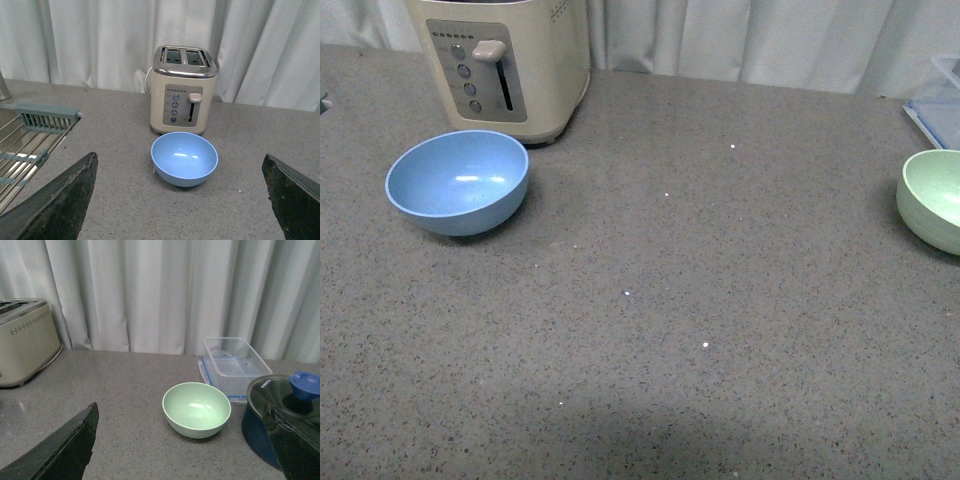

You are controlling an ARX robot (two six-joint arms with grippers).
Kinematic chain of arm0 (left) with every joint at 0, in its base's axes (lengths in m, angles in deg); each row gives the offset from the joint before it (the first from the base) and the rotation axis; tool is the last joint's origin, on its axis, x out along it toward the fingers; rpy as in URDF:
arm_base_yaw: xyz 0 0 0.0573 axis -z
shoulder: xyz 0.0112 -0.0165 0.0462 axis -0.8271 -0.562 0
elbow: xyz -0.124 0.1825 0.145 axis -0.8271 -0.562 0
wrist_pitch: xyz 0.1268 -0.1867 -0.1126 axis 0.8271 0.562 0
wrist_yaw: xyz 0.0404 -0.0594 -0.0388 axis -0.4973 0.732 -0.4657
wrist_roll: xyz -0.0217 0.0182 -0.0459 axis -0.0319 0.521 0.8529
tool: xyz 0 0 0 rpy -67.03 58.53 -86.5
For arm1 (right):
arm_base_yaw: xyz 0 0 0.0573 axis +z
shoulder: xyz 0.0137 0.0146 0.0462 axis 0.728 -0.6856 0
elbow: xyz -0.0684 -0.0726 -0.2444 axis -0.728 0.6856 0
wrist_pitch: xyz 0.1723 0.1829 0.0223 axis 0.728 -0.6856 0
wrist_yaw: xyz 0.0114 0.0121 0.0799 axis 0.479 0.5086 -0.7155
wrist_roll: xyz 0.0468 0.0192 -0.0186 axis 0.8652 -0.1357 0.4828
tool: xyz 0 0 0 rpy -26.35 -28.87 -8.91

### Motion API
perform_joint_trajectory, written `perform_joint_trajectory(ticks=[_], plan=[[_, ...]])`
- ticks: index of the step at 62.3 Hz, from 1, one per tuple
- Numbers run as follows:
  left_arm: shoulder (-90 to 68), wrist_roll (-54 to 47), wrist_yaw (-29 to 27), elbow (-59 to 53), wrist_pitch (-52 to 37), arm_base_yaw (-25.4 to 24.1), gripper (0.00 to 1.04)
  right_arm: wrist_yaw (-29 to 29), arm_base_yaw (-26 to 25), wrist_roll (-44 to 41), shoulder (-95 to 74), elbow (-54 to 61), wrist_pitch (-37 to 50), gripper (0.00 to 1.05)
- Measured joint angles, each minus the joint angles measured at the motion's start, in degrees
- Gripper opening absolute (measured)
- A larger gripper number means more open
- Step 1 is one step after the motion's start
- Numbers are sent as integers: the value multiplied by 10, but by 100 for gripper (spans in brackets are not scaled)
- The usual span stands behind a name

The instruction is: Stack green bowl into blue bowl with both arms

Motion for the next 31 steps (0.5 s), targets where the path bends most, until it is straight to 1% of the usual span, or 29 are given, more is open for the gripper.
perform_joint_trajectory(ticks=[31], plan=[[0,0,0,0,0,0,98,0,0,0,0,0,0,96]])
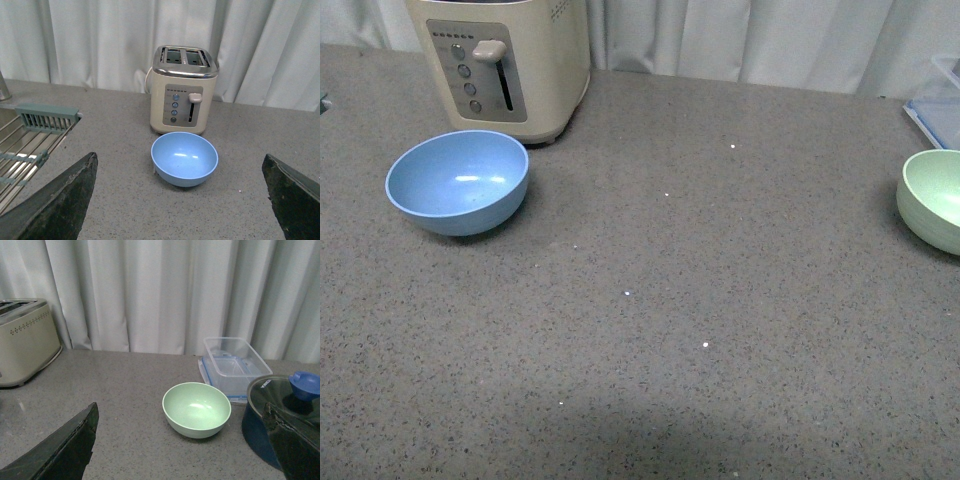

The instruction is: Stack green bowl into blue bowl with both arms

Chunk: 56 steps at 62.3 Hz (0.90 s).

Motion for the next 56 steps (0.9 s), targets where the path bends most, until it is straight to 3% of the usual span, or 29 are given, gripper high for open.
perform_joint_trajectory(ticks=[56], plan=[[0,0,0,0,0,0,98,0,0,0,0,0,0,96]])
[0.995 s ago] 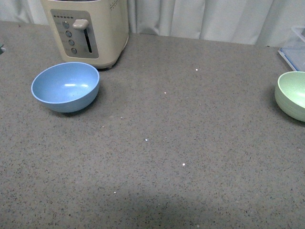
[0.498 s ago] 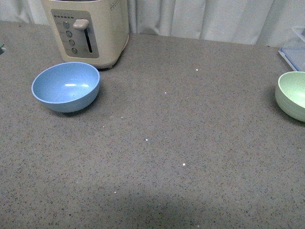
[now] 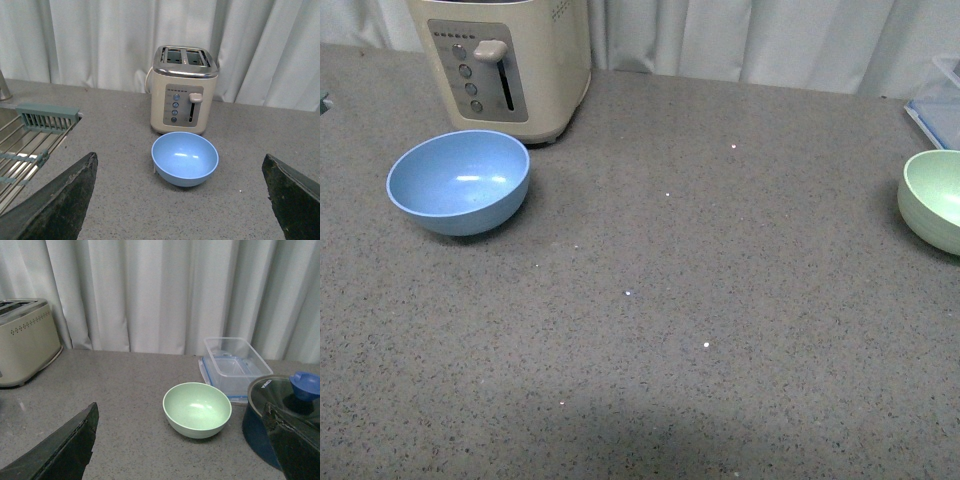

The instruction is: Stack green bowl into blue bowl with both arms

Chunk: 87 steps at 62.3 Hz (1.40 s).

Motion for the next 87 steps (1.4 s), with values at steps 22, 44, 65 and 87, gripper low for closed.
perform_joint_trajectory(ticks=[22,44,65,87], plan=[[0,0,0,0,0,0,98,0,0,0,0,0,0,96],[0,0,0,0,0,0,98,0,0,0,0,0,0,96],[0,0,0,0,0,0,98,0,0,0,0,0,0,96],[0,0,0,0,0,0,98,0,0,0,0,0,0,96]])
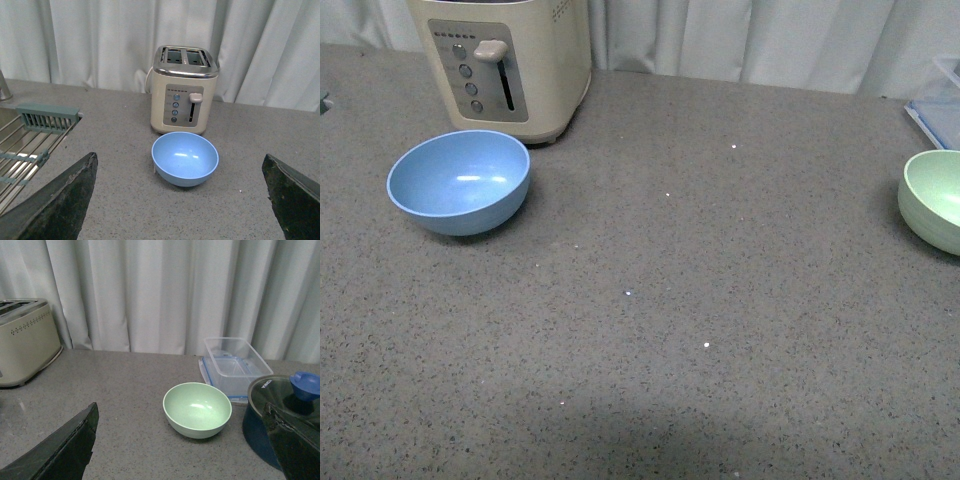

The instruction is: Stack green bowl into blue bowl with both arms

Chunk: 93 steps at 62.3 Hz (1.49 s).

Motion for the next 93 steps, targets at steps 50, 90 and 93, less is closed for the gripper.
perform_joint_trajectory(ticks=[50,90,93], plan=[[-850,277,-117,283,-191,35,98,0,0,0,0,0,0,96],[-1091,344,-109,481,-159,48,98,0,0,0,0,0,0,96],[-1098,346,-106,488,-157,46,98,0,0,0,0,0,0,96]])
